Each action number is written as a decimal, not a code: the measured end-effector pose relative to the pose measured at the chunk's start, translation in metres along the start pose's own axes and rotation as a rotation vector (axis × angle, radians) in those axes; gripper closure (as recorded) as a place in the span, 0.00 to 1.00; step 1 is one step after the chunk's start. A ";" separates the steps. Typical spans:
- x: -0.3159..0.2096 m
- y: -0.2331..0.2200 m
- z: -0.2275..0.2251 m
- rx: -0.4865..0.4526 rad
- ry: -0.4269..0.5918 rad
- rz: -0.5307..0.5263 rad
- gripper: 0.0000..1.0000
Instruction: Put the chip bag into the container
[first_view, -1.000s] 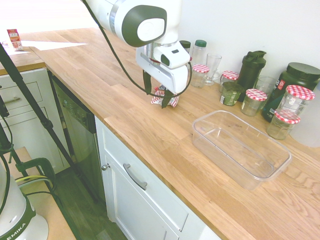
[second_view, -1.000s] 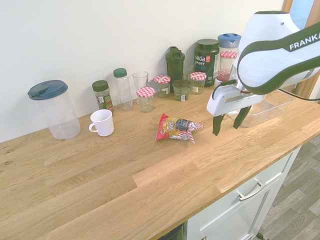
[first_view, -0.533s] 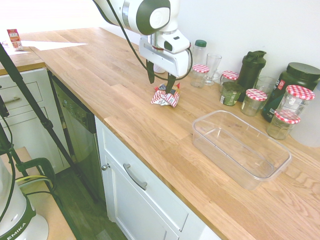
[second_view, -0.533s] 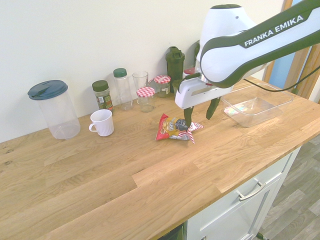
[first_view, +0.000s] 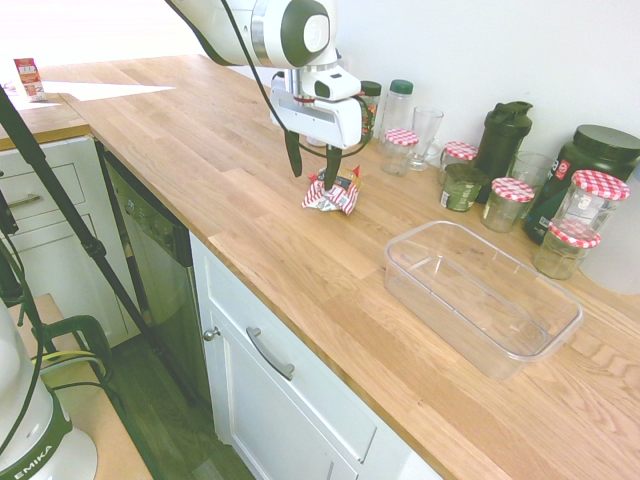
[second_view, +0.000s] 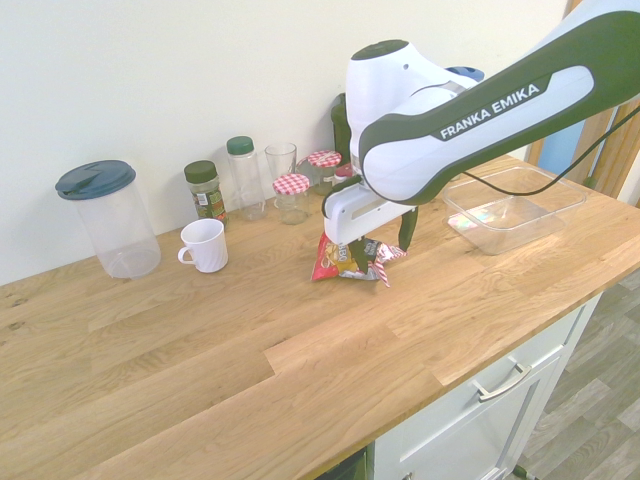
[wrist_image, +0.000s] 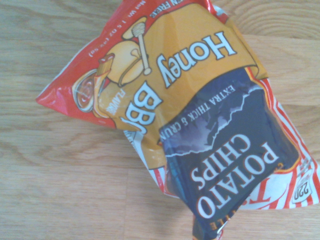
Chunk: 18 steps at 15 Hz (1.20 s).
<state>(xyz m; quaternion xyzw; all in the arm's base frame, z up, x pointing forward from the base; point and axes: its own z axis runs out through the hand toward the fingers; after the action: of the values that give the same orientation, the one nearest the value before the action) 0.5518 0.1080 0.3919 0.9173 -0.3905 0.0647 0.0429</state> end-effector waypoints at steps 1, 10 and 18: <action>0.000 0.000 0.003 -0.004 -0.003 0.000 1.00; 0.003 0.002 0.020 -0.047 -0.028 0.016 1.00; -0.001 -0.001 0.022 -0.068 -0.029 0.013 1.00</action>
<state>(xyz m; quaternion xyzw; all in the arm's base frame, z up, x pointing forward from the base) 0.5542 0.1064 0.3697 0.9137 -0.3988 0.0384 0.0682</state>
